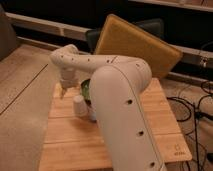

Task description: Place the ceramic cup over the eraser

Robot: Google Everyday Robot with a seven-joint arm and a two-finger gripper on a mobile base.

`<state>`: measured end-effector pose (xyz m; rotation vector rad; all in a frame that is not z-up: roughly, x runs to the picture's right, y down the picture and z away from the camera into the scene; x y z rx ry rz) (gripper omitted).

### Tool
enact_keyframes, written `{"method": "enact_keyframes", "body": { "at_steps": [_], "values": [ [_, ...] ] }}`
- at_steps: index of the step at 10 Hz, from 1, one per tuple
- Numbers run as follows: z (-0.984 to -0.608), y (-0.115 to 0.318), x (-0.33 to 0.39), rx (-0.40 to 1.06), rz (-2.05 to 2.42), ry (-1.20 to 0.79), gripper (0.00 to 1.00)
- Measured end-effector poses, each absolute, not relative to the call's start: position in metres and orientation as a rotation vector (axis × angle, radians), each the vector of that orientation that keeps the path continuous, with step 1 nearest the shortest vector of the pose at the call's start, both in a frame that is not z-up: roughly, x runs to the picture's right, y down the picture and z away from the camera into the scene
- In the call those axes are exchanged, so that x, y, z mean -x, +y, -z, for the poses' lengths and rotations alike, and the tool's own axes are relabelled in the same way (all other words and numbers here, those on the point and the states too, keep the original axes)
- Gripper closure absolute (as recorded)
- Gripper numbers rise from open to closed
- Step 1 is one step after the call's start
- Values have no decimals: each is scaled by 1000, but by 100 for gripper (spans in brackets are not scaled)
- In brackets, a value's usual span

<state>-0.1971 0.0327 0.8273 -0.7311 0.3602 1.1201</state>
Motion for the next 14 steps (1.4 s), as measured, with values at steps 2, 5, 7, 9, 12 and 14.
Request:
{"method": "enact_keyframes", "body": {
  "at_steps": [2, 5, 7, 9, 12, 14],
  "values": [
    [-827, 33, 197, 731, -1120, 361, 35],
    [-827, 35, 190, 721, -1109, 384, 35],
    [-827, 39, 181, 711, -1104, 424, 35],
    [-830, 43, 172, 704, -1103, 468, 35],
    [-837, 55, 177, 732, -1097, 505, 35],
    [-841, 68, 183, 768, -1081, 525, 35]
  ]
}}
